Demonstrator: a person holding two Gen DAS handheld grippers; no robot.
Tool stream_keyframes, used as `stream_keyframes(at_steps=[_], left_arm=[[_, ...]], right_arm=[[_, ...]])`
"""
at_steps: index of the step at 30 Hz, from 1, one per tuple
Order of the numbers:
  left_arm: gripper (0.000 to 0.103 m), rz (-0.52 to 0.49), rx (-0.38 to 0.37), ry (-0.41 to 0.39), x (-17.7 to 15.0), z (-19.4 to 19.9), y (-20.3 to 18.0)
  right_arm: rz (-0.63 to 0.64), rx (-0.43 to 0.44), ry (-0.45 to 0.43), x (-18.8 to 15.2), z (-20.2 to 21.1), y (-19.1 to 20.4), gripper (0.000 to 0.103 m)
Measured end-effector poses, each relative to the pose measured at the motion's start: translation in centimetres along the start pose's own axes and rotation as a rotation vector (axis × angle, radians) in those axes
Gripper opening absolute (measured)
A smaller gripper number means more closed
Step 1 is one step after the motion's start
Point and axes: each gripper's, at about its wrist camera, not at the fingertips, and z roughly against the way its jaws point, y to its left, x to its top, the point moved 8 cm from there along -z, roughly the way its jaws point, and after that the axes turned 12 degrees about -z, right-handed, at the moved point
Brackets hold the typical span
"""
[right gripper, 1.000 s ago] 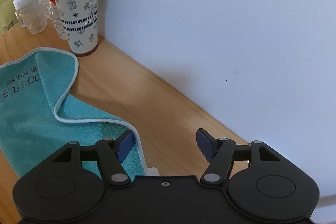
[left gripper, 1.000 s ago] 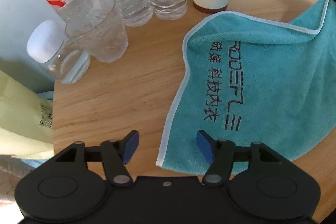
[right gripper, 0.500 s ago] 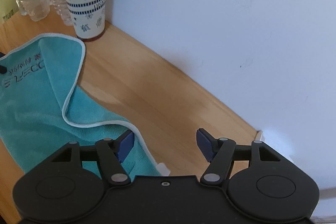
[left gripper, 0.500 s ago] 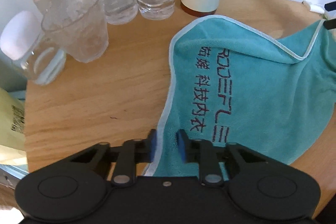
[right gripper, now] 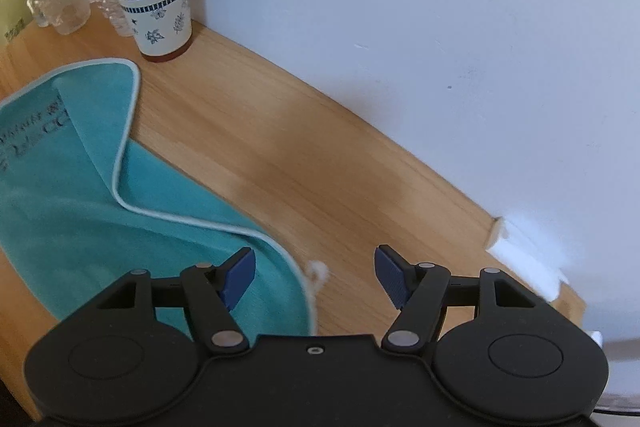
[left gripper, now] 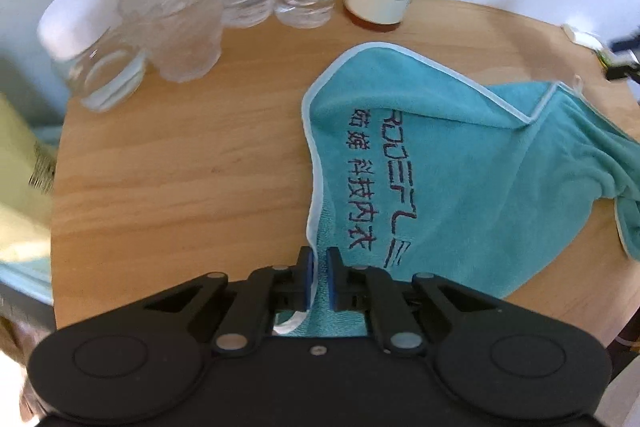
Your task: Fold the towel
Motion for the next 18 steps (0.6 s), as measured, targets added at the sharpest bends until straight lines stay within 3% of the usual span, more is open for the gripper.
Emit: stream_keyframes(at_steps=[7, 9, 14, 15, 17, 18], left_arm=[[0.007, 0.039, 0.020, 0.000, -1.4, 2.0, 0.5], [0.007, 0.047, 0.032, 0.015, -1.8, 2.1, 0.7], [0.012, -0.049, 0.180, 0.052, -1.9, 3.0, -0.3], [0.014, -0.084, 0.211, 0.049, -1.5, 3.4, -0.9], [0.038, -0.128, 0.247, 0.032, -0.9, 4.0, -1.7], [0.043, -0.156, 0.286, 0.013, -0.2, 4.5, -2.3]], right_arm=[[-0.075, -0.028, 0.039, -7.5, 2.9, -2.8, 0.071], [-0.144, -0.037, 0.085, -11.6, 3.9, -4.3, 0.071], [-0.385, 0.017, 0.136, -17.6, 5.2, -5.1, 0.068], [-0.421, 0.024, 0.135, -18.9, 5.4, -4.6, 0.068], [-0.486, 0.035, 0.134, -20.3, 5.5, -3.5, 0.068], [-0.532, 0.048, 0.137, -21.3, 5.5, -2.7, 0.068]])
